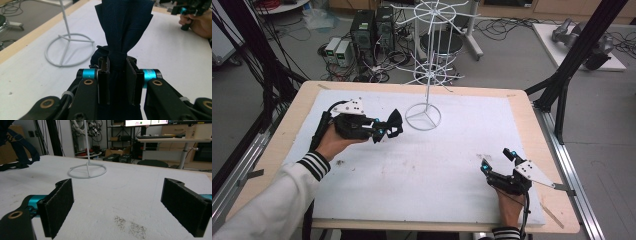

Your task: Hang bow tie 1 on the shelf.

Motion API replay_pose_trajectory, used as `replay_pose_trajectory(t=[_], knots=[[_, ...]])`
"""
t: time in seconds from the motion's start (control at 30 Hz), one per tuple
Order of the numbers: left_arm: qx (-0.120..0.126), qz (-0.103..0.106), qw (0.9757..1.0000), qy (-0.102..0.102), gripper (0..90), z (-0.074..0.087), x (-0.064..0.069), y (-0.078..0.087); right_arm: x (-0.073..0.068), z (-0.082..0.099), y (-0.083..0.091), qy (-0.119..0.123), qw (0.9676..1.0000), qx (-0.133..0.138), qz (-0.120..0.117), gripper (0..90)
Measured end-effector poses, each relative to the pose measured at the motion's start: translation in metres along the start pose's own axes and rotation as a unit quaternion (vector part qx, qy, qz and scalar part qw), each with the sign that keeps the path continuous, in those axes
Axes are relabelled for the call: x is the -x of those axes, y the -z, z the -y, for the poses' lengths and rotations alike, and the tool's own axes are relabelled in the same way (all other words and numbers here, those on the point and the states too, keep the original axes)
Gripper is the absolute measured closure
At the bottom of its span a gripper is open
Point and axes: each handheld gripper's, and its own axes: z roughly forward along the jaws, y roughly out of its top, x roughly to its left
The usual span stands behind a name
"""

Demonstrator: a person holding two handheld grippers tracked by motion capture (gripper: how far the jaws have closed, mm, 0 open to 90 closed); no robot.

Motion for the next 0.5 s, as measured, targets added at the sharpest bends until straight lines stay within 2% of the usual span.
replay_pose_trajectory(t=[0.2,0.37,0.43,0.5], knots=[[0.020,-0.025,0.9994,0.014,74.6,-0.0013,-0.0035,0.0049,0.0000,0.0000,0.0000,0.000,1.0000,0.000,0.000,10.6],[0.040,-0.048,0.9976,0.031,74.6,-0.0019,-0.0059,0.0083,0.0001,0.0000,0.0000,0.000,1.0000,0.000,0.000,10.6],[0.049,-0.051,0.9967,0.041,74.6,-0.0022,-0.0067,0.0094,0.0001,0.0000,0.0000,0.001,1.0000,0.000,0.000,10.6],[0.051,-0.054,0.9963,0.042,74.6,-0.0029,-0.0073,0.0102,0.0000,0.0000,0.0000,0.000,1.0000,0.000,0.000,10.6]])
